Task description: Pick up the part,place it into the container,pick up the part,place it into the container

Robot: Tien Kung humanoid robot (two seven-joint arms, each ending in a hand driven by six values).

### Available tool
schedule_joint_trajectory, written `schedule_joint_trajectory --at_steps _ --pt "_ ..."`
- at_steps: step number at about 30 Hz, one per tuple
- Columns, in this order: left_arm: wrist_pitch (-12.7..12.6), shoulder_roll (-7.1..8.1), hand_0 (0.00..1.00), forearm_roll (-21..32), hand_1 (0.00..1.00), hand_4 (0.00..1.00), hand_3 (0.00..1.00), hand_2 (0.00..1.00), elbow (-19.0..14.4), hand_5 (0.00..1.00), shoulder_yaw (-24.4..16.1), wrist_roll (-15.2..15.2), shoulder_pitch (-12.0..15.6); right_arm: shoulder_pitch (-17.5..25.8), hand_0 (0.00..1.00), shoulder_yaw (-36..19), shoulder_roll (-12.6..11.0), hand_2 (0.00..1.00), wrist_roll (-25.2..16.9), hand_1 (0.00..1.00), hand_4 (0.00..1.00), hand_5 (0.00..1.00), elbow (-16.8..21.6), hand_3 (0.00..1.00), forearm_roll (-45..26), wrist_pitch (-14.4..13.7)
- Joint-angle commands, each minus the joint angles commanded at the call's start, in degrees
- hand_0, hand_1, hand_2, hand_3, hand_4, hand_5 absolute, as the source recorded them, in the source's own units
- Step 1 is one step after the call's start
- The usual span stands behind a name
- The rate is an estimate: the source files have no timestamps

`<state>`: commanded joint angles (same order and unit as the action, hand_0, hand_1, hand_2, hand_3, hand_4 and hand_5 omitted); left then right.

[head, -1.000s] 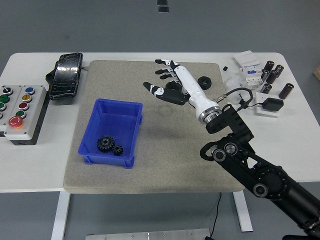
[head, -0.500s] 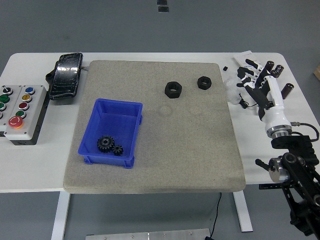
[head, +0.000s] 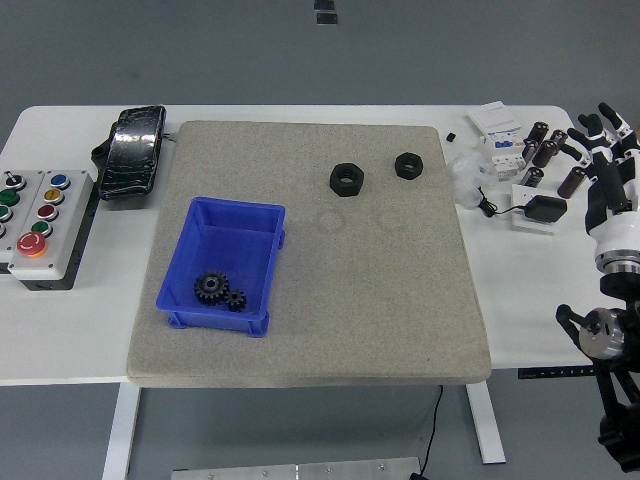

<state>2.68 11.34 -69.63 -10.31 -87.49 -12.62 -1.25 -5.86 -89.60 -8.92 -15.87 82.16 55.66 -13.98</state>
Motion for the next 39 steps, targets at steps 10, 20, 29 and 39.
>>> schedule_joint_trajectory --at_steps 10,20,29,39 --pt "0.2 0.06 0.624 0.3 0.58 0.61 0.646 0.571 0.0 0.389 0.3 -0.1 0.3 0.2 0.644 -1.6 0.1 0.735 -0.5 0.704 0.873 0.508 -0.3 0.74 -0.9 -0.1" --pt "0.1 -0.74 0.623 0.6 0.467 0.61 0.643 0.51 0.0 0.386 -1.0 -0.8 1.9 0.5 0.662 -0.7 -0.3 0.735 -0.4 0.703 0.871 0.526 -0.6 0.724 -1.2 0.3" --pt "0.1 -0.92 0.622 0.6 0.452 0.611 0.641 0.492 0.0 0.383 -1.5 -1.0 2.1 0.3 0.663 -0.4 -0.5 0.735 -0.3 0.703 0.873 0.538 -0.6 0.715 -1.3 0.5" --pt "-0.3 -1.07 0.623 0.7 0.52 0.614 0.644 0.527 0.0 0.383 -1.6 -0.3 2.1 0.5 0.664 -0.6 -0.6 0.737 -0.2 0.705 0.875 0.569 -0.3 0.684 -1.2 0.8"
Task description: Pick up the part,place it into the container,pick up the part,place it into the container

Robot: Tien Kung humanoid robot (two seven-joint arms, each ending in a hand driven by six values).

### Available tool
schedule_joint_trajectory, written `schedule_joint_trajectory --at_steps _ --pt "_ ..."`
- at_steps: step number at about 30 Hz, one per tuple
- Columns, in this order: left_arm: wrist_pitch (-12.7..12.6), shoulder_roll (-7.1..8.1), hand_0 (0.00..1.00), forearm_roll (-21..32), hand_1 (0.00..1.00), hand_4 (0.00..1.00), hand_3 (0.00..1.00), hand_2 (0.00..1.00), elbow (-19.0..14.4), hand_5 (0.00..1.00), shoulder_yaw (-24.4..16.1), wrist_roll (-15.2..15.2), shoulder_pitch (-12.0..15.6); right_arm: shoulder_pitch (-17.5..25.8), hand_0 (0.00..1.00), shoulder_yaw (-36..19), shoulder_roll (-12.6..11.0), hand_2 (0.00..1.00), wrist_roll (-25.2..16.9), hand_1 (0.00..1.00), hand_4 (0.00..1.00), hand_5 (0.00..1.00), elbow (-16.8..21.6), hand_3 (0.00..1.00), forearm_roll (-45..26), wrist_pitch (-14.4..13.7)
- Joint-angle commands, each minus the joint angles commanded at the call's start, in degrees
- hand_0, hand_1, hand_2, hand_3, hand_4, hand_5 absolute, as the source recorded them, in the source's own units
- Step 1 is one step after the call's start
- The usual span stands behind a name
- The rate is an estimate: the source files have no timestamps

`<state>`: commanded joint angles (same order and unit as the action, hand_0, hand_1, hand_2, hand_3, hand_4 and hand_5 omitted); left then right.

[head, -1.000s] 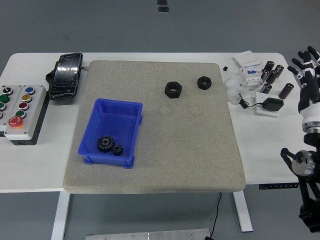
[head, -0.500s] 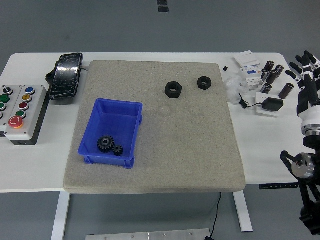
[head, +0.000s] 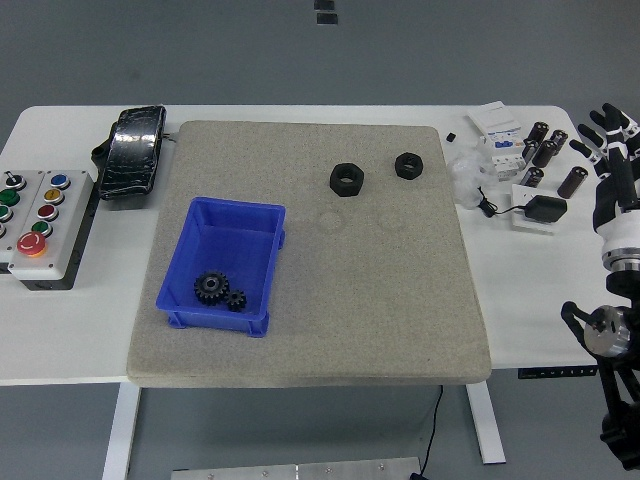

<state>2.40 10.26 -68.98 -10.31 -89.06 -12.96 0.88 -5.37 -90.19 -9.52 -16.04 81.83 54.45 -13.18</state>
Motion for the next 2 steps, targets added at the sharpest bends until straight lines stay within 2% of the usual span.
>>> schedule_joint_trajectory --at_steps 2 --pt "0.1 -0.05 0.623 -0.1 0.52 0.614 0.644 0.527 0.0 0.383 -0.1 -0.3 0.0 -0.1 0.664 -0.1 0.0 0.737 0.1 0.705 0.875 0.569 -0.2 0.684 0.1 0.1"
